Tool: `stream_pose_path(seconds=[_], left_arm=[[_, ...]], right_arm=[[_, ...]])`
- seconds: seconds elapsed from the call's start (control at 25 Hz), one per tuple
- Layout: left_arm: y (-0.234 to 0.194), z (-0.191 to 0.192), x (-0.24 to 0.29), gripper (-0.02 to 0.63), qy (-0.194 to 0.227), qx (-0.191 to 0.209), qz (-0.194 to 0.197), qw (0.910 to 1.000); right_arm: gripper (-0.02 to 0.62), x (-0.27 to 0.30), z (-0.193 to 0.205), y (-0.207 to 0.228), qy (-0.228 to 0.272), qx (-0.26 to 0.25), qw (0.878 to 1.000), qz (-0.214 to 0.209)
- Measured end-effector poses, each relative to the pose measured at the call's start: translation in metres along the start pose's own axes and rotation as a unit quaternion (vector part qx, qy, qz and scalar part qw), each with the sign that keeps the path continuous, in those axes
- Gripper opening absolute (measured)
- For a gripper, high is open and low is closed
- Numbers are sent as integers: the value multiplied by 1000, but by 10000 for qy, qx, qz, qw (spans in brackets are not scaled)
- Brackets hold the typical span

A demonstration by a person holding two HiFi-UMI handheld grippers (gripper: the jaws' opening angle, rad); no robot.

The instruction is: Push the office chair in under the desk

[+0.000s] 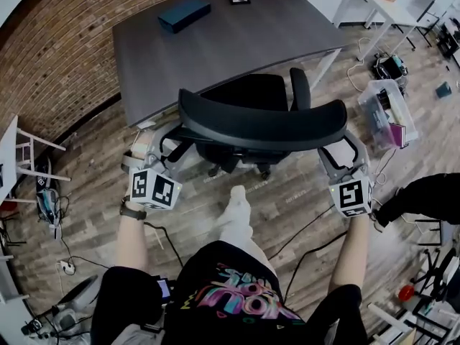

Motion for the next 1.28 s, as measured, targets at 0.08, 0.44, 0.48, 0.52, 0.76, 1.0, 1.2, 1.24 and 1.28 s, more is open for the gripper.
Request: stream_pose_path(seconds=[0.08, 0.44, 0.48, 0.52, 0.76, 1.0, 1.2, 1.24, 1.28], left_arm=[[-3, -2, 6, 235, -12, -3, 0, 10000], [-17, -2, 27, 235, -23, -203, -168, 9997], [-20, -4, 30, 235, -43, -230, -162, 9996], [-23, -5, 33, 235, -73, -249, -148, 9996], [-42, 4, 53, 233, -197, -217, -262, 9992], [-63, 16, 71, 233, -315, -312, -366, 9983], [-74, 14, 82, 232, -349, -490, -461, 9971], [-76, 14, 85, 232, -377, -489, -478, 9969], [-77, 13, 87, 232, -416, -541, -495, 9964]], right_arm=[[262, 6, 3, 6, -11, 9, 10000, -29], [262, 39, 11, 25, 24, -21, 9997, -227], [262, 45, 13, 28, 27, -24, 9996, -267], [262, 50, 14, 32, 31, -24, 9996, -297], [262, 93, 16, 55, 113, -112, 9988, -474], [262, 143, 12, 72, 207, -236, 9973, -671], [262, 174, 11, 89, 308, -297, 9957, -825], [264, 179, 12, 92, 349, -306, 9954, -843], [264, 185, 12, 95, 407, -312, 9949, -871]])
Point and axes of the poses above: the fingertips, and each gripper's own axes: x forward along the fingers, y to its right, z out of its underside, the point moved 8 cm from there along -x, backward along the fingers, and after that the axes turned 8 degrees about z, right-handed, at the moved point
